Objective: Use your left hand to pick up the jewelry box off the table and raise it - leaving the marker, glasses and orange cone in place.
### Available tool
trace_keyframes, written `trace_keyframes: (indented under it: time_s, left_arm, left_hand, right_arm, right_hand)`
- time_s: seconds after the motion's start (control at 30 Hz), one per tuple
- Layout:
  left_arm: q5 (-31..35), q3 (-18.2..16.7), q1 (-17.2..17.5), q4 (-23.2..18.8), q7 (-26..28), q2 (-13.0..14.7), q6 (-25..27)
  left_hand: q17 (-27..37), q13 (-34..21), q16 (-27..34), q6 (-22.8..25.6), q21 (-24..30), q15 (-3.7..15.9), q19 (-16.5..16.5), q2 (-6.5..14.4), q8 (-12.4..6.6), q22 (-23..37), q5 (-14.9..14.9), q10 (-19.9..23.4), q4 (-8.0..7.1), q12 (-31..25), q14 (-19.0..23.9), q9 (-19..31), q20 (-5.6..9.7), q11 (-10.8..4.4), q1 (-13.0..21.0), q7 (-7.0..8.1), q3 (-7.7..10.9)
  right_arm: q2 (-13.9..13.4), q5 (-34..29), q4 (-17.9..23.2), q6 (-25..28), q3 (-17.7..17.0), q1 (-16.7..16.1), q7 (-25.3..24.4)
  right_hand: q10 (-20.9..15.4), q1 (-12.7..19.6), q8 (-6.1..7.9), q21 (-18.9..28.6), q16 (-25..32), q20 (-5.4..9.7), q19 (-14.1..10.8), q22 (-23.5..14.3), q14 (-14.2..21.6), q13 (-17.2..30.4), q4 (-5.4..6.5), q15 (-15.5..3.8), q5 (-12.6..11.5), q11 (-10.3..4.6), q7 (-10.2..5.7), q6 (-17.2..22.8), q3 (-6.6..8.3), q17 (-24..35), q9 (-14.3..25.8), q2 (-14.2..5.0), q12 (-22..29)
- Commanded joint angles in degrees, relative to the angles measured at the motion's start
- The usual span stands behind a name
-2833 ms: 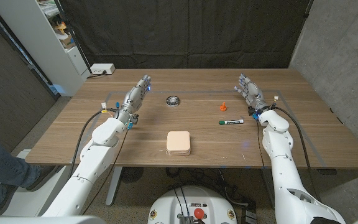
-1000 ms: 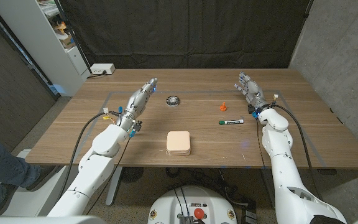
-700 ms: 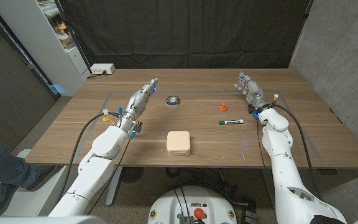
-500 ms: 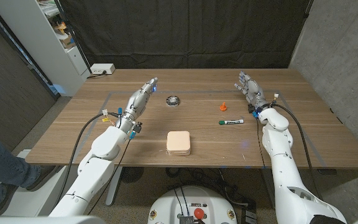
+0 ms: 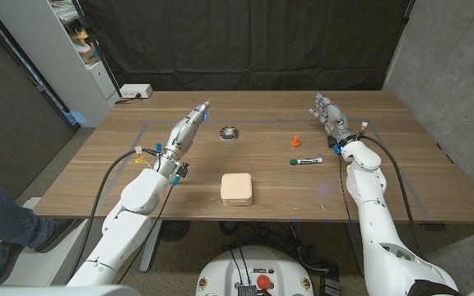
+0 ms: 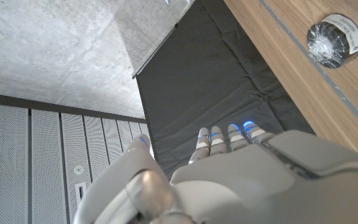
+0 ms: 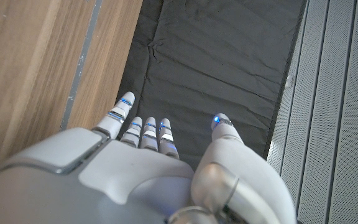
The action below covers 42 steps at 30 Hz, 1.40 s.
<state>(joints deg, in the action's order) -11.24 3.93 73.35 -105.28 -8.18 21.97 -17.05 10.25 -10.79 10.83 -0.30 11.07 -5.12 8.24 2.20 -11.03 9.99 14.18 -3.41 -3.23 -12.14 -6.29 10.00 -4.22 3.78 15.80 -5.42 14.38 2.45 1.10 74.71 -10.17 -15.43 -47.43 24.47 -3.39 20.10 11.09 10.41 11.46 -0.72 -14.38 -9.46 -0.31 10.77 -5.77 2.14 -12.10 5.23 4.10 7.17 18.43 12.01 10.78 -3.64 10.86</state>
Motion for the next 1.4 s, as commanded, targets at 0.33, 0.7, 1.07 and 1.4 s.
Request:
trace_keyframes:
  time_s: [0.33,0.7,1.07,1.4]
  left_arm:
    - [2.5,0.2,3.7,-2.7,-0.1,0.6,-2.8]
    - [3.9,0.0,6.6,-5.7,0.0,1.3,-2.7]
    - [5.4,-0.8,9.1,-8.3,0.2,1.9,-3.3]
    - [5.7,-1.4,10.4,-9.2,-0.2,2.1,-4.5]
  left_hand:
    - [0.1,-0.2,0.0,0.3,0.0,0.19,0.3,0.1,-0.05,0.2,-0.3,0.1,0.69,-0.1,-0.1,0.2,0.14,0.21,0.9,-0.1,0.1]
    - [0.1,-0.2,0.1,0.6,0.1,0.17,0.2,0.2,-0.07,0.2,-0.4,0.4,0.84,-0.2,0.2,0.2,0.03,0.14,1.0,-0.18,0.13]
    - [0.1,-0.2,0.1,0.9,0.1,0.01,0.1,0.3,-0.12,0.2,-0.6,0.5,1.05,-0.2,0.4,0.2,-0.16,0.28,1.2,-0.27,0.19]
    - [0.1,-0.2,0.1,1.2,0.2,0.01,0.0,0.4,-0.14,0.2,-0.7,0.6,1.24,-0.2,0.5,0.2,-0.28,0.26,1.4,-0.15,0.25]
  right_arm:
    - [-0.5,0.4,-1.2,-0.7,0.5,1.1,0.4]
    - [-0.7,1.0,-0.2,-0.6,0.2,0.4,1.1]
    - [-0.7,1.1,0.8,-0.6,0.0,-0.4,1.6]
    - [-0.5,0.8,2.1,-0.2,-0.1,-1.2,1.4]
  right_hand:
    - [-0.1,-0.2,0.19,0.5,0.4,-0.09,-0.4,-0.2,0.1,0.2,-0.05,0.36,0.0,0.07,0.18,0.4,-0.12,0.0,0.2,-0.49,0.5]
    - [-0.1,-0.2,0.2,0.5,0.4,-0.03,-0.4,-0.2,0.2,0.2,-0.1,0.3,-0.1,0.09,0.12,0.5,-0.14,0.0,0.2,-0.49,0.5]
    - [-0.1,-0.3,0.18,0.5,0.4,-0.04,-0.4,-0.2,0.1,0.2,-0.12,0.31,-0.1,0.07,0.11,0.4,-0.18,0.0,0.2,-0.48,0.5]
    - [-0.1,-0.3,0.15,0.5,0.3,-0.06,-0.4,-0.2,0.1,0.2,-0.16,0.29,-0.1,0.07,0.05,0.4,-0.18,0.0,0.2,-0.49,0.5]
